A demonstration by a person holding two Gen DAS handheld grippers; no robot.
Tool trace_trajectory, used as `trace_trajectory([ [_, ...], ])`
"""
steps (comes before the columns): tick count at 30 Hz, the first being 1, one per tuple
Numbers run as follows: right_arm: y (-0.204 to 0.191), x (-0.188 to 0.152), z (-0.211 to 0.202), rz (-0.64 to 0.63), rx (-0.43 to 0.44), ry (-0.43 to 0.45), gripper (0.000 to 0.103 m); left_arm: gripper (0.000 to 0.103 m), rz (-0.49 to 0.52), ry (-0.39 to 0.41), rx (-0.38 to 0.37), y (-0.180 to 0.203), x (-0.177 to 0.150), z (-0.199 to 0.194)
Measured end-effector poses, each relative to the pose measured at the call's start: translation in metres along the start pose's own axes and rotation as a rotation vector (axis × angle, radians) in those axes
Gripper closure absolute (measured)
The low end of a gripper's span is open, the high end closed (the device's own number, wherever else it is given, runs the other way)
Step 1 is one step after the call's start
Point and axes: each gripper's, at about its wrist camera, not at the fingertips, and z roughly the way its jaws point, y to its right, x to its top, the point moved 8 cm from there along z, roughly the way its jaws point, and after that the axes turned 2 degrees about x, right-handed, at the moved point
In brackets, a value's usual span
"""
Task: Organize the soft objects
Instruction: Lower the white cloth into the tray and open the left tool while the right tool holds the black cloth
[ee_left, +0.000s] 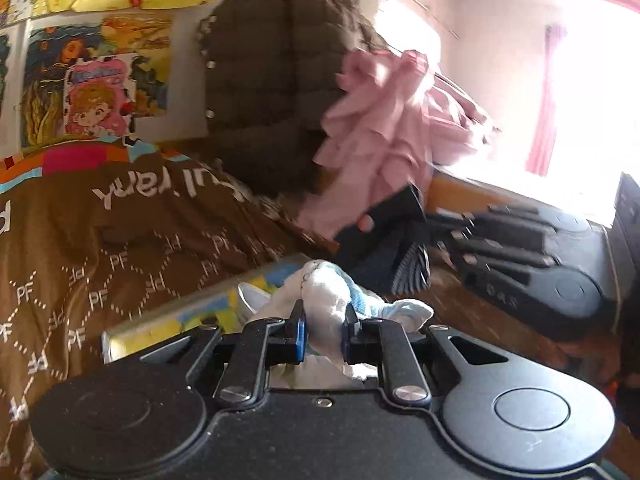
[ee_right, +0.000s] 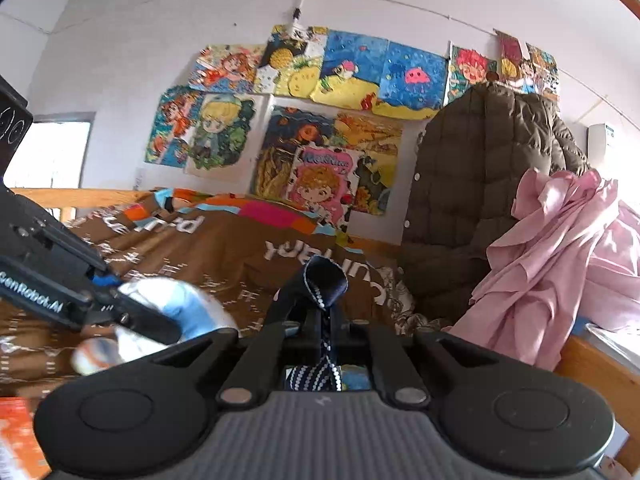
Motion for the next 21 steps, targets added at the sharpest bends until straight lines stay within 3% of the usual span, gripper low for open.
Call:
trace_trajectory([
  [6,0.020,-0.017,0.048,0.012,-0.045,-0.052,0.099,0.086,-0.057,0.063,0.028,-0.027,0.016,0.056],
  [10,0.027,-0.028,0.075,0.021,-0.069,-0.134,0.099,0.085,-0.106,0.067,0.033,-0.037,0.015,0.086],
  [14,0.034,-0.040,0.098,0.057,-0.098,-0.235,0.099,0.085,-0.151,0.034,0.044,-0.047,0.008,0.108],
  [21,0.032,-0.058,0.129,0.080,-0.103,-0.364,0.099,0.084,-0.146,-0.073,0.047,-0.066,0.001,0.133],
])
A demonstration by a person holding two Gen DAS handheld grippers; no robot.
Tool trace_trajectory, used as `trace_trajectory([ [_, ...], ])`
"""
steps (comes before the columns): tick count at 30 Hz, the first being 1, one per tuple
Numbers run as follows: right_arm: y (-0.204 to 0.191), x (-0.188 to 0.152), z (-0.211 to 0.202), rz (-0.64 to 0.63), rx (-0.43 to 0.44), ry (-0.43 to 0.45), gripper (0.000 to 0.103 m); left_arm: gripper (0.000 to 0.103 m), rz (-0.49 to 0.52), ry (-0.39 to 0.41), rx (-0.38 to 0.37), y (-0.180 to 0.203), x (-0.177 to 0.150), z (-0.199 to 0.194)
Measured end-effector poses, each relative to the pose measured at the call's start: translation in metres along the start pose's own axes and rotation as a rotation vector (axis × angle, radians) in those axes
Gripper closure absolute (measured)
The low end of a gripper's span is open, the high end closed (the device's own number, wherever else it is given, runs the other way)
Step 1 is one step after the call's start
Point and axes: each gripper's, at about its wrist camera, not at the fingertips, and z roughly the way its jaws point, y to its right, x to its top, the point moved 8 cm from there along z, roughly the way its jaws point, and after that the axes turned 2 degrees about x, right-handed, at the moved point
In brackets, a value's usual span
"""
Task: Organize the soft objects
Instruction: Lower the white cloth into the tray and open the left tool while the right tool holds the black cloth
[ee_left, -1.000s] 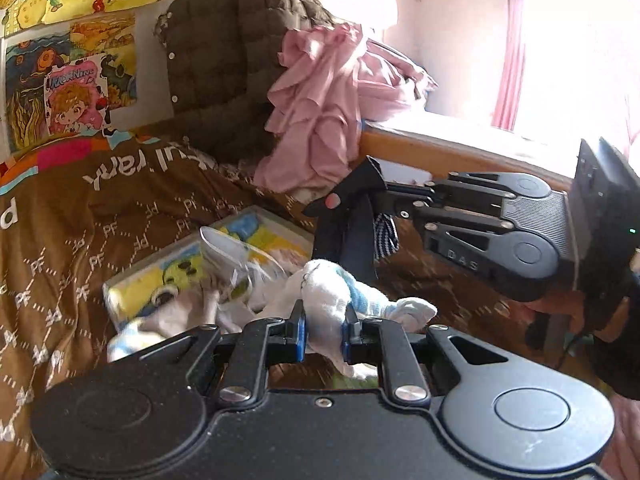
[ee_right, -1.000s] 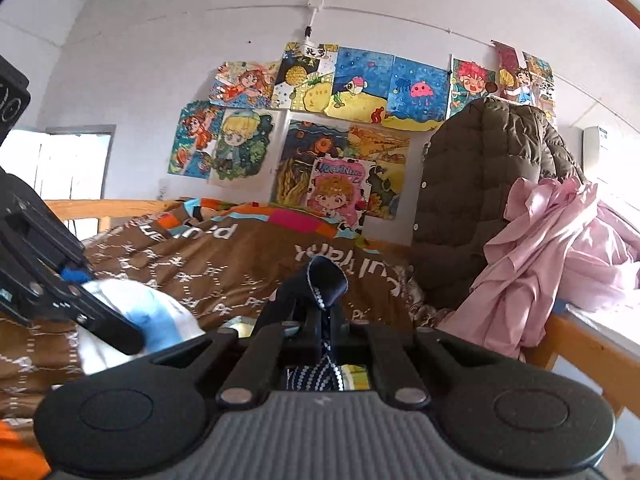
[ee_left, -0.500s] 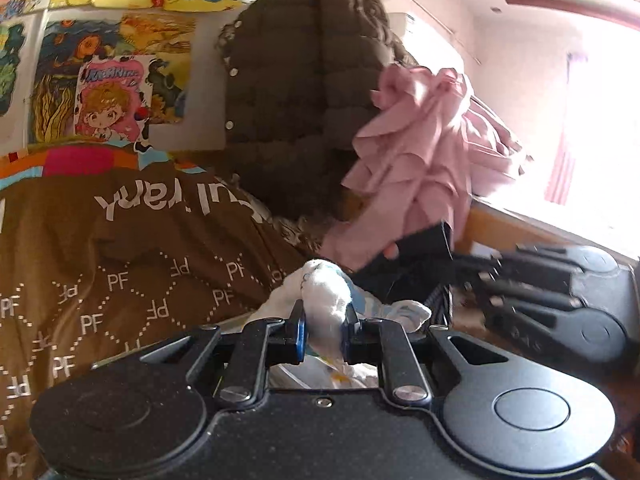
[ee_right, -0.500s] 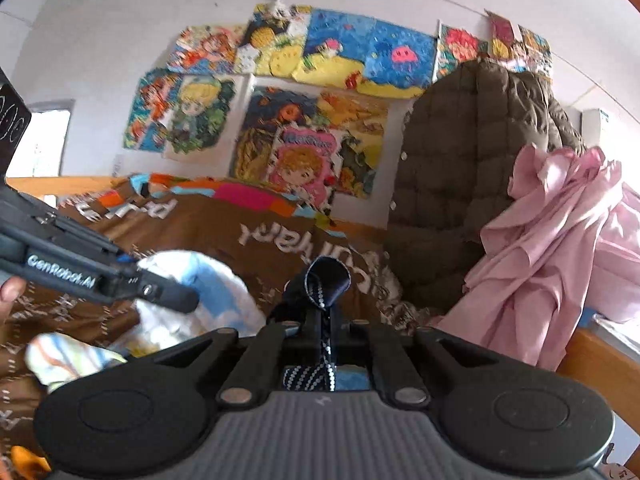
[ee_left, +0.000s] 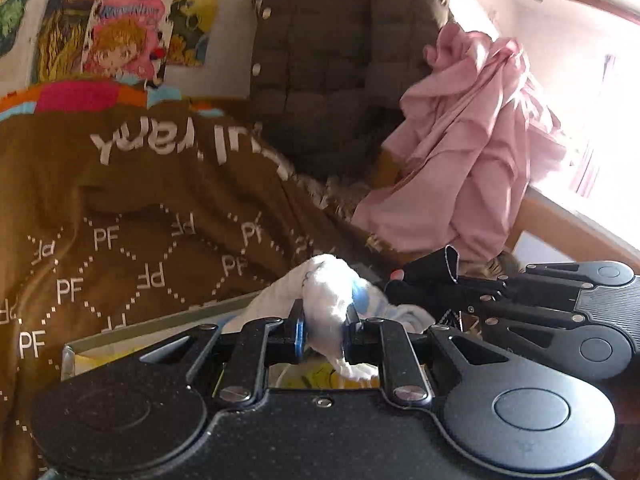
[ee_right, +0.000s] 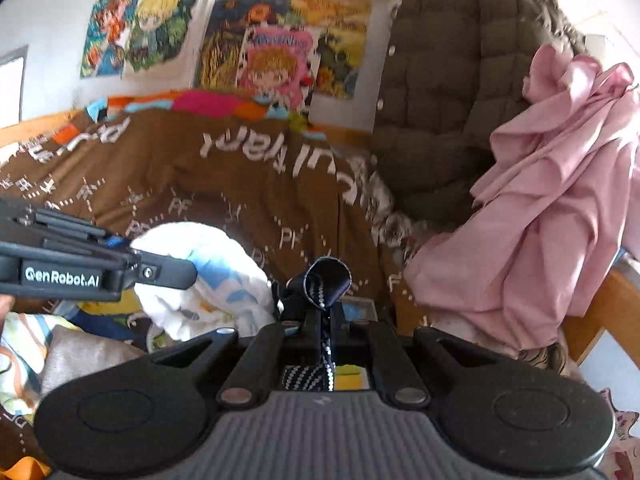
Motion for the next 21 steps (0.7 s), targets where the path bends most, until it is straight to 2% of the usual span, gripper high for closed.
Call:
trace_trajectory([
  [11,0.004,-0.016,0.038,0.083,-0.025,-0.154,0.098,0.082,-0.070,-0.025,-0.037,-0.013,-0.033,0.024],
  [15,0.007,-0.024,0.047,0.115,-0.038,-0.189,0.098,0.082,-0.067,-0.055,-0.040,-0.011,-0.045,0.033],
  [21,0.008,-0.032,0.051,0.094,-0.047,-0.221,0.097,0.082,-0.077,-0.110,-0.049,-0.012,-0.064,0.037],
])
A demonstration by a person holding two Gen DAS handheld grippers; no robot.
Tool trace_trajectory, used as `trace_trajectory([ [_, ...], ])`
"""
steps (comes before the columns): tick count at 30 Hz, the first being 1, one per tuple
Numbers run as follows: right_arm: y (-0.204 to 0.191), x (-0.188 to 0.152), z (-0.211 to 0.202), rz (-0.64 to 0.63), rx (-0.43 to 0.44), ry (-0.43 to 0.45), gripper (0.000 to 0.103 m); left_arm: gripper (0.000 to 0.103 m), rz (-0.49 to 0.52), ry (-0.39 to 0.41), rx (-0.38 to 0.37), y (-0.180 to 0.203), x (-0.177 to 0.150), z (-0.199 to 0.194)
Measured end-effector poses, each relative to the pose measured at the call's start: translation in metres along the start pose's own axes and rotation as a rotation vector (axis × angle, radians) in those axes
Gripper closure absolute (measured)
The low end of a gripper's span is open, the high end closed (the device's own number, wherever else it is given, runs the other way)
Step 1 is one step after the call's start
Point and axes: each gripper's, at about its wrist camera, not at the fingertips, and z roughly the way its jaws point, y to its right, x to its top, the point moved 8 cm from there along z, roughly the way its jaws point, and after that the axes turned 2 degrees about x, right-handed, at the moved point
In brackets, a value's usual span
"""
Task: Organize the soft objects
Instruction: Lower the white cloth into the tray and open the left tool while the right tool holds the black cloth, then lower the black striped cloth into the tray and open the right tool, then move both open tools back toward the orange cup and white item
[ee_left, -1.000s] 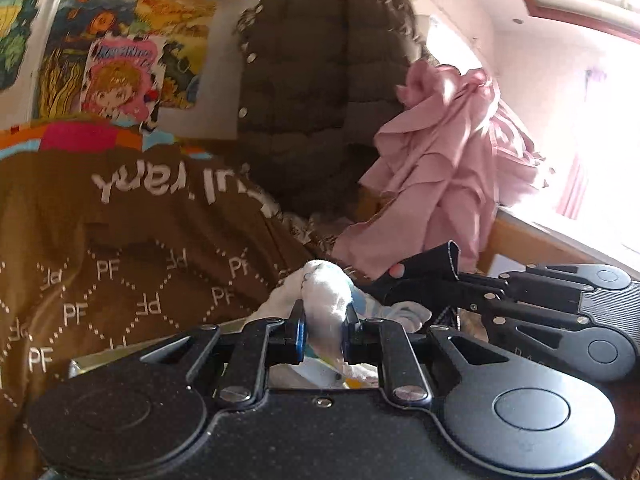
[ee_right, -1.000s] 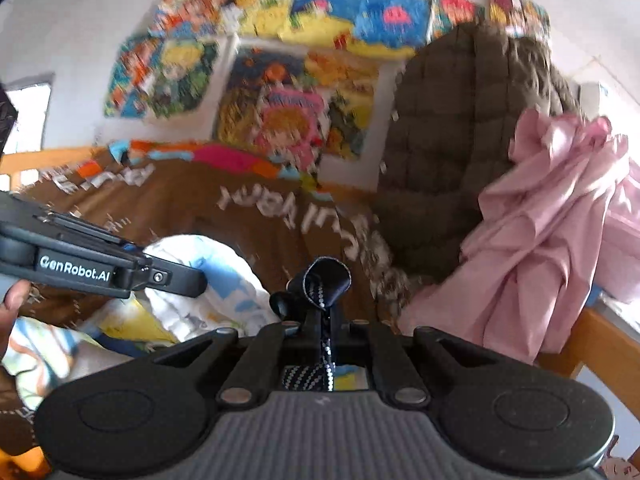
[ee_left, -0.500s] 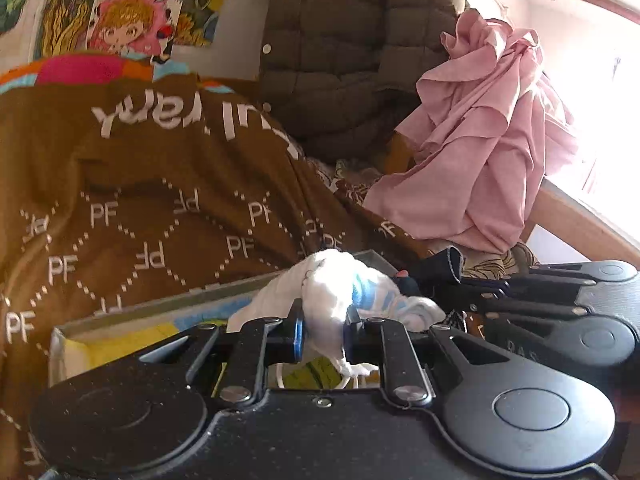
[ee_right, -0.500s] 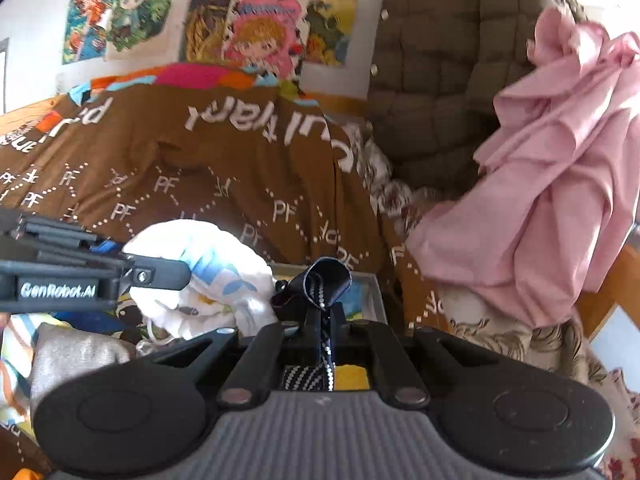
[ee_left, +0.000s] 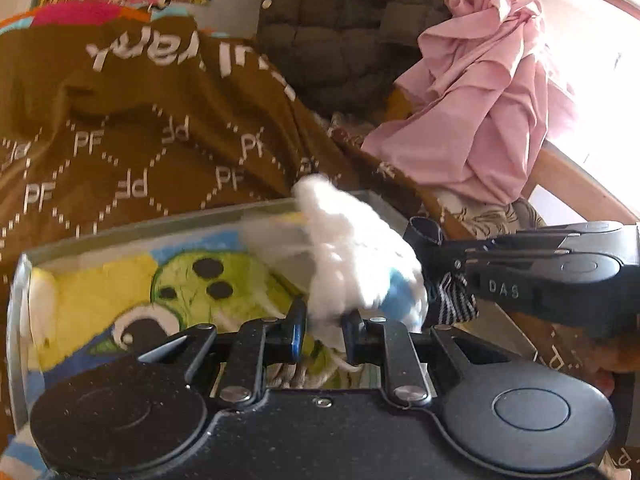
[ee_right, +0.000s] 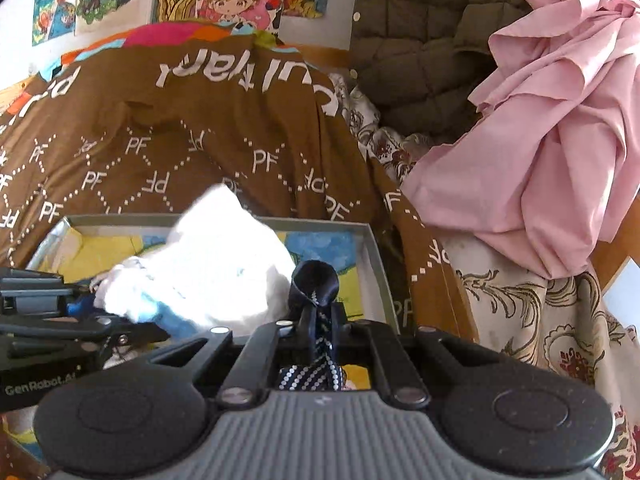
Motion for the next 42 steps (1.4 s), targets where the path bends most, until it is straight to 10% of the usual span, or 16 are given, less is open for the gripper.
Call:
trace_trajectory([
  [11,0.012,-0.006,0.000,0.011,0.011,-0.040,0.091,0.076,0.013,-0.028,0.003,0.007,-0.001,-0.009],
  [22,0.016,-0.005,-0.035,0.037,0.010,0.047,0.051,0.037,0.022,0.065,-0.004,0.010,-0.006,-0.047],
  [33,0.003,-0.006,-0.128,0.044,0.001,0.190,0.011,0.011,0.021,0.180,0.018,0.009,-0.020,-0.147],
  [42,-0.026,-0.023,-0.202,0.098,0.027,0.309,0.000,0.001,0.019,0.280,0.098,-0.011,-0.047,-0.232],
])
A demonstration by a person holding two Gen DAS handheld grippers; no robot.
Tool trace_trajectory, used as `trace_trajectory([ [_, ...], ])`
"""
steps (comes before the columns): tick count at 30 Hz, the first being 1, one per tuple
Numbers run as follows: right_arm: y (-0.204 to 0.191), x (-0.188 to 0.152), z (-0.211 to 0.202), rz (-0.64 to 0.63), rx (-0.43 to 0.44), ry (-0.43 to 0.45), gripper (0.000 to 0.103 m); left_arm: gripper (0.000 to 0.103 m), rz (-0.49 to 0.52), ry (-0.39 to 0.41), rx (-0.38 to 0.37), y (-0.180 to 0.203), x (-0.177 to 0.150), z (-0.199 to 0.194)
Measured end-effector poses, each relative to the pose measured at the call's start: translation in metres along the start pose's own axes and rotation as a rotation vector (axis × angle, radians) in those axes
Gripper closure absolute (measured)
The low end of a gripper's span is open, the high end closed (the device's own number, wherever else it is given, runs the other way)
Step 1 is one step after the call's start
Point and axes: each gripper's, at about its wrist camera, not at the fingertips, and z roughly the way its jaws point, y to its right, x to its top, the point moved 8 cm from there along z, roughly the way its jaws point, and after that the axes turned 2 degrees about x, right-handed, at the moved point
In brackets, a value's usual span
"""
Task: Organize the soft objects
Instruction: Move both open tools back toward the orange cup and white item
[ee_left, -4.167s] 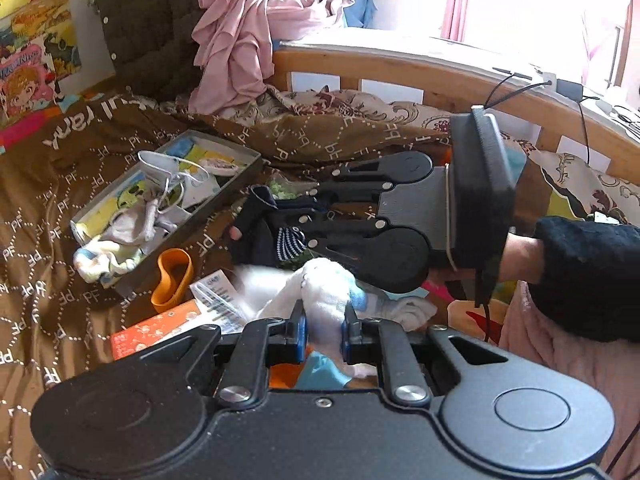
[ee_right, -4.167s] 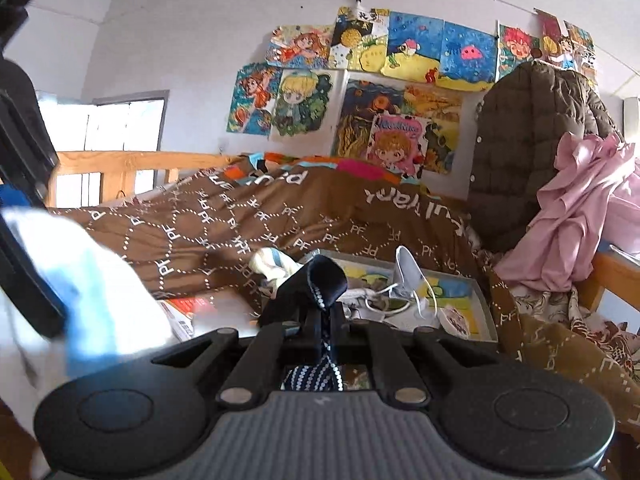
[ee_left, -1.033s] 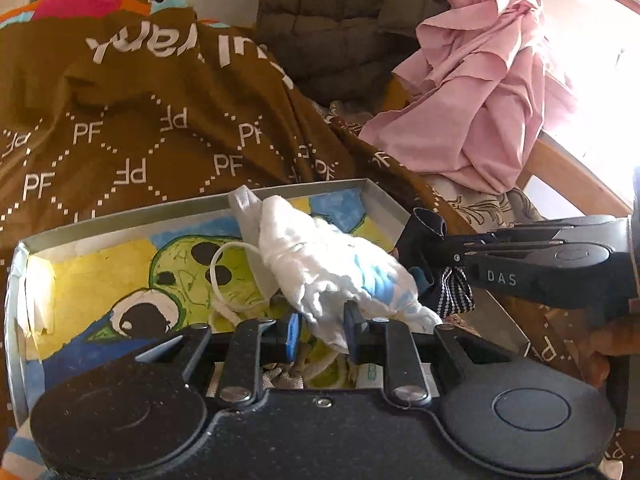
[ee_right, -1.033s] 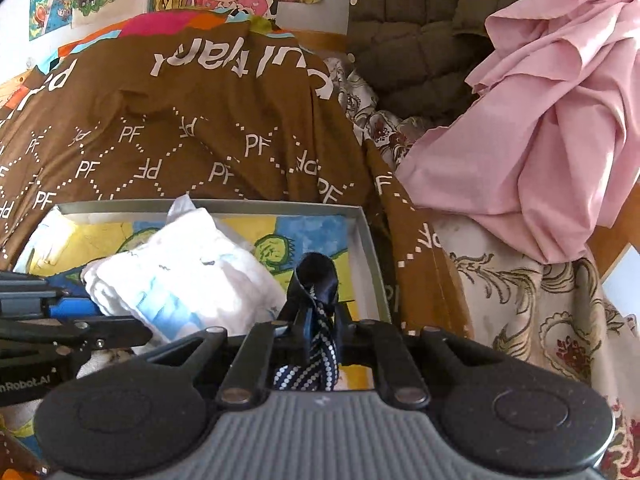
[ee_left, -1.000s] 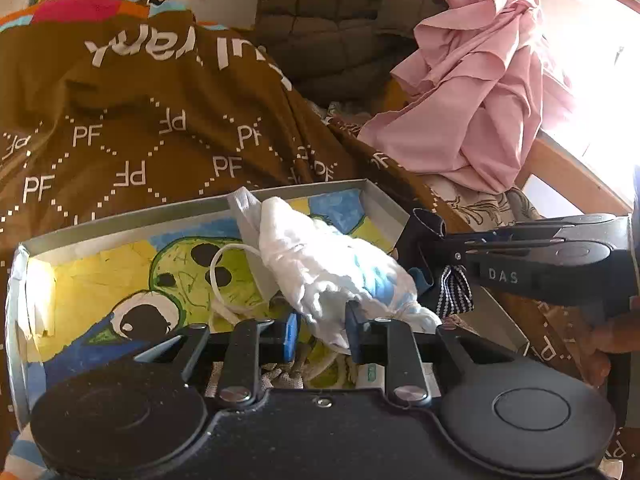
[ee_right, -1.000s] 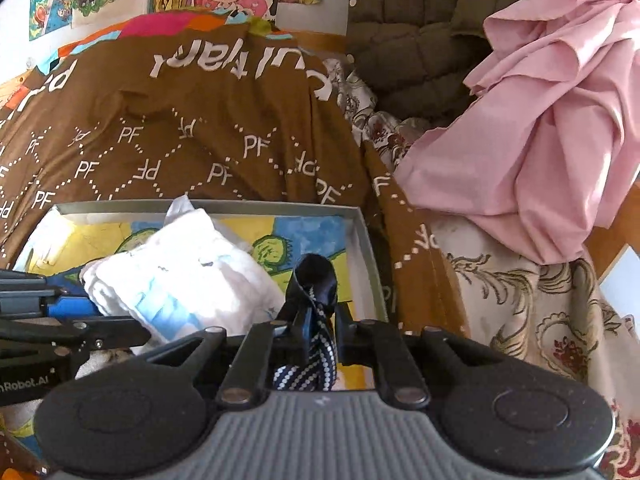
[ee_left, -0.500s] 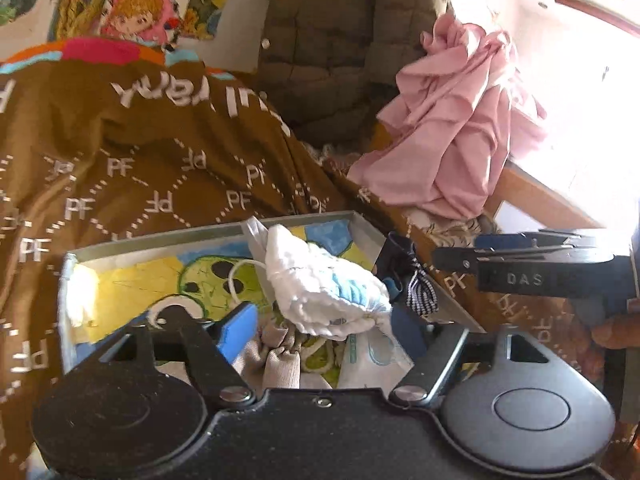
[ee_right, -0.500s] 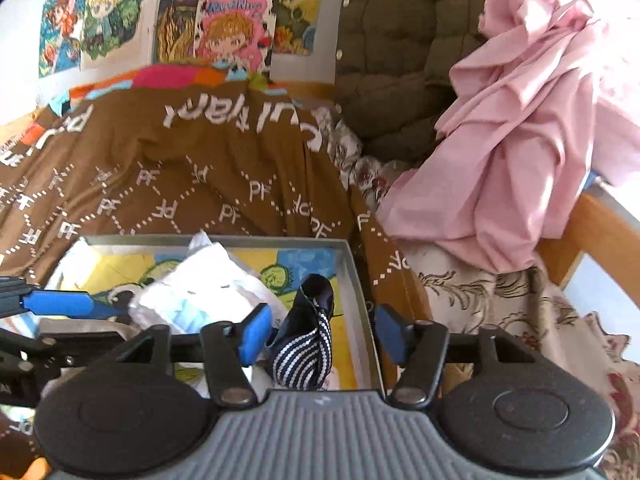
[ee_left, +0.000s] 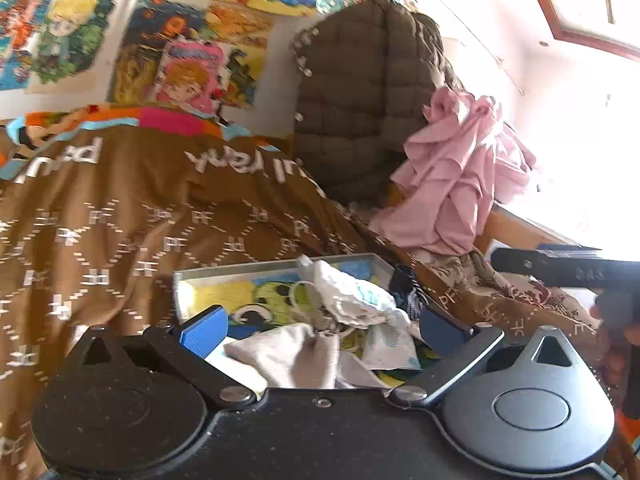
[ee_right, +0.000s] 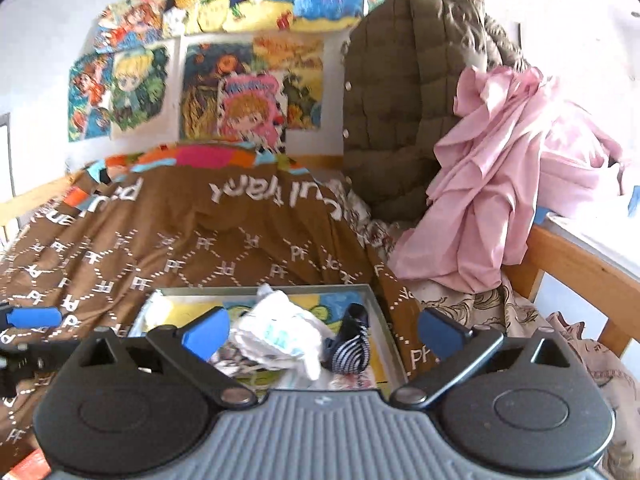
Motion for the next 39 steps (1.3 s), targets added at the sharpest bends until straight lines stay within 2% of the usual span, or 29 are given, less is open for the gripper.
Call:
trace_trajectory([
  [5,-0.020,-0.010,-0.033,0.006,0.009,0.055,0.000,0.001,0.016,0.008,0.024,-0.008,-0.005,-0.027],
  [13,-0.046,-0.041,-0.070,-0.015,0.053,0.051,0.000,0.001,0.049,0.005,0.013,-0.004,-0.025,-0.056],
  [19,-0.056,-0.077,-0.090,-0.017,0.078,-0.010,0.000,0.001,0.071,0.003,-0.035,0.006,-0.050,-0.074],
  [28,-0.084,-0.145,-0.124,-0.076,0.156,-0.143,0.000,0.001,0.160,-0.061,-0.093,0.017,-0.088,-0.089],
  [39,-0.103,-0.182,-0.141,-0.111,0.249,-0.215,0.000,0.001,0.217,-0.117,-0.108,0.021,-0.118,-0.105],
])
